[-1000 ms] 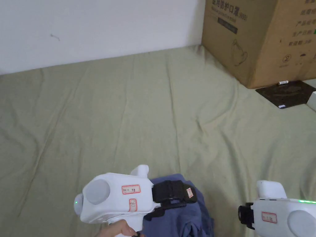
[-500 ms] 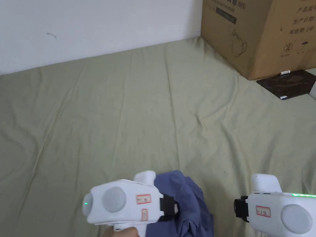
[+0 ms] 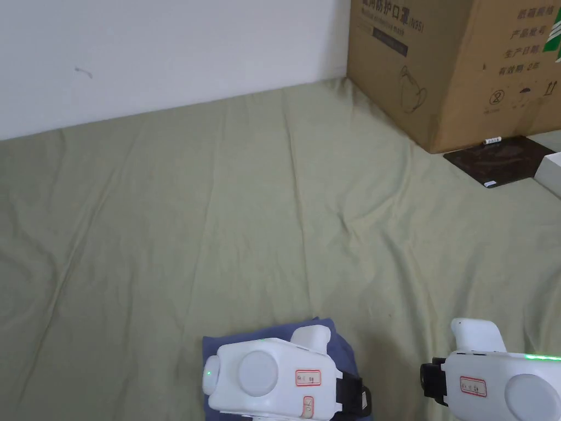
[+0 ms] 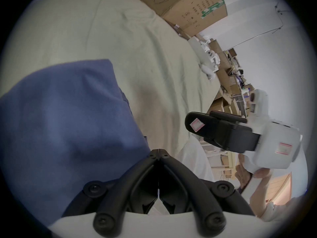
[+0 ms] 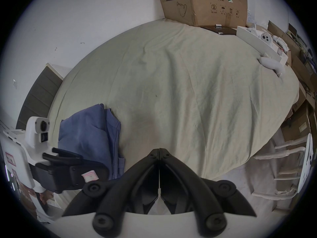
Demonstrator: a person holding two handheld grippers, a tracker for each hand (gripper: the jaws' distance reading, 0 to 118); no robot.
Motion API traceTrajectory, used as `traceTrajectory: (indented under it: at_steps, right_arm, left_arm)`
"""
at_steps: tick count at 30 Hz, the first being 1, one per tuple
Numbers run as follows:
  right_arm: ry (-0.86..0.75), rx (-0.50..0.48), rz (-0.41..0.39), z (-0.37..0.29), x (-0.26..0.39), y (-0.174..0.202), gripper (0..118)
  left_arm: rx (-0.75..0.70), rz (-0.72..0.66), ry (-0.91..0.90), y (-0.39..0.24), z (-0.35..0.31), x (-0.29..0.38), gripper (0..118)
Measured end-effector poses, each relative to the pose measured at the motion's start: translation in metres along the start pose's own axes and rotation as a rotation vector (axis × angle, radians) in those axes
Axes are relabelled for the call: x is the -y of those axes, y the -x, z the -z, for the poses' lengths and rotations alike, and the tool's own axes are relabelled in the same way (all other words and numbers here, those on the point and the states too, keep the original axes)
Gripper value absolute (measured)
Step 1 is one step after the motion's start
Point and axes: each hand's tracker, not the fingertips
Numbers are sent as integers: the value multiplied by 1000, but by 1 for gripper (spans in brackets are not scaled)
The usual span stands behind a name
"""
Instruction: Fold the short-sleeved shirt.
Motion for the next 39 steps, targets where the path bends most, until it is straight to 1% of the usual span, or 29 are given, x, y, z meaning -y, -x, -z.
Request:
traceTrajectory:
  at_steps: [2, 4, 5, 9, 11, 13, 16, 17, 20, 21, 22, 23, 24, 25, 26, 27, 28, 29, 30, 31, 33, 36, 39]
  right_arm:
    - [-7, -10, -17, -3, -3, 6, 0]
    - [-21, -19, -44, -7, -7, 16, 0]
    - [-27, -30, -69, -9, -9, 24, 0]
    - [-36, -86, -200, -13, -18, 66, 0]
    - [-36, -125, -276, -12, -20, 93, 0]
    - [-23, -152, -332, -6, -20, 117, 0]
    - [6, -178, -394, 13, -17, 147, 0]
    - [31, -172, -409, 23, -15, 152, 0]
    - [85, -81, -443, 54, -7, 159, 0]
    - [112, -59, -443, 64, -4, 156, 0]
    - [141, -72, -408, 72, -2, 152, 0]
    - [147, -100, -360, 77, -1, 146, 0]
    - [138, -117, -328, 79, -2, 142, 0]
    - [143, -128, -290, 77, -5, 139, 0]
    - [149, -140, -265, 75, -9, 136, 0]
    - [151, -137, -278, 75, -11, 136, 0]
    - [151, -136, -288, 75, -11, 137, 0]
    - [151, -135, -303, 75, -10, 138, 0]
    - [150, -130, -316, 74, -10, 139, 0]
    - [147, -125, -317, 74, -9, 141, 0]
    - [145, -117, -321, 74, -9, 142, 0]
    - [148, -119, -323, 73, -9, 142, 0]
    - [153, -127, -305, 74, -11, 139, 0]
  left_arm:
    - [65, -49, -54, 11, -30, 6, 0]
    - [99, -108, -130, 28, -65, 17, 0]
    - [113, -132, -181, 41, -84, 24, 0]
    - [87, -218, -322, 91, -148, 60, 0]
    - [103, -309, -373, 116, -168, 81, 0]
    - [82, -357, -391, 134, -177, 96, 0]
    - [49, -353, -395, 148, -180, 114, 0]
    - [62, -364, -401, 153, -177, 117, 0]
    - [141, -421, -437, 163, -170, 122, 3]
    - [150, -427, -431, 167, -166, 120, 6]
    - [148, -422, -426, 168, -163, 118, 9]
    - [145, -415, -422, 168, -160, 115, 19]
    - [141, -407, -418, 169, -157, 113, 30]
    - [143, -395, -407, 172, -152, 108, 38]
    - [142, -399, -401, 173, -148, 103, 45]
    - [144, -402, -395, 175, -143, 98, 57]
    - [152, -398, -383, 177, -138, 93, 83]
    - [165, -395, -361, 177, -130, 87, 106]
    - [182, -389, -336, 178, -121, 81, 118]
    - [183, -384, -344, 179, -117, 78, 115]
    - [218, -384, -322, 178, -102, 67, 118]
    - [266, -393, -300, 178, -87, 58, 118]
    - [311, -393, -286, 184, -77, 50, 118]
